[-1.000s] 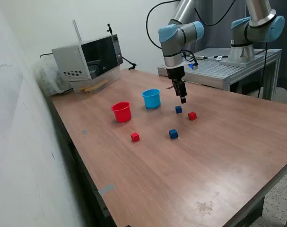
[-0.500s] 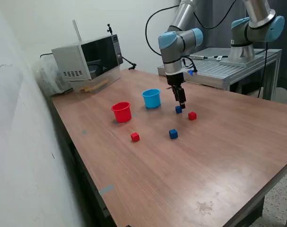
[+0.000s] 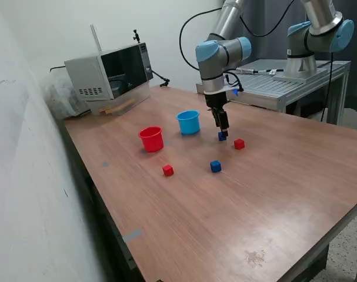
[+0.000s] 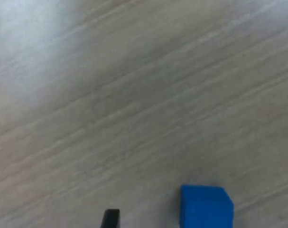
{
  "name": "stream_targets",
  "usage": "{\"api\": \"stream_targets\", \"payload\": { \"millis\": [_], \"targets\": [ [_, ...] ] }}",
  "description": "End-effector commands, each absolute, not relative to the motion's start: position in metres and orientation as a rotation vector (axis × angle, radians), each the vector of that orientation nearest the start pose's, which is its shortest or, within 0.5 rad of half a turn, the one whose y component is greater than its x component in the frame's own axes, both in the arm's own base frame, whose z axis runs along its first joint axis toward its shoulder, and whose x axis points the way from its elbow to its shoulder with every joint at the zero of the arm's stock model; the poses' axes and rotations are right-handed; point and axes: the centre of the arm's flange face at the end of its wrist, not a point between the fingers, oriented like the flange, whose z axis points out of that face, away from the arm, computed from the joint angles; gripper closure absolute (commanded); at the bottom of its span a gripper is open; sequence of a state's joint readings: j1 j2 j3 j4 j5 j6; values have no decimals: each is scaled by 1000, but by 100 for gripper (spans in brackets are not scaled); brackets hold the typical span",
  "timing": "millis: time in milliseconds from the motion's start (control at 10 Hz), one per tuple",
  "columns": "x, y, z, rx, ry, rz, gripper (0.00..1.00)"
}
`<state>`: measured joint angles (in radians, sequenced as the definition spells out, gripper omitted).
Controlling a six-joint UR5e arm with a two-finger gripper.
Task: Place red objects in the red bin, and blue objects in the blue bin.
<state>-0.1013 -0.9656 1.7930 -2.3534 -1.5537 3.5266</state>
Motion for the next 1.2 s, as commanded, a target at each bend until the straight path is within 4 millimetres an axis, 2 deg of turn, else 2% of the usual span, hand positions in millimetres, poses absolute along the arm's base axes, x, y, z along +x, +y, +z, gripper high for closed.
{"api": "stream_targets", "payload": {
  "millis": [0,100,200,900,1100],
  "targets": [
    [-616,-73,122,-1614,2679,-49,0],
    [-616,-73,121,-1615,2681,-47,0],
    [-616,-73,122,-1617,2684,-43,100],
    [-615,-71,121,-1612,2680,-38,100],
    [-616,-68,131,-1644,2673,-29,100]
  ]
}}
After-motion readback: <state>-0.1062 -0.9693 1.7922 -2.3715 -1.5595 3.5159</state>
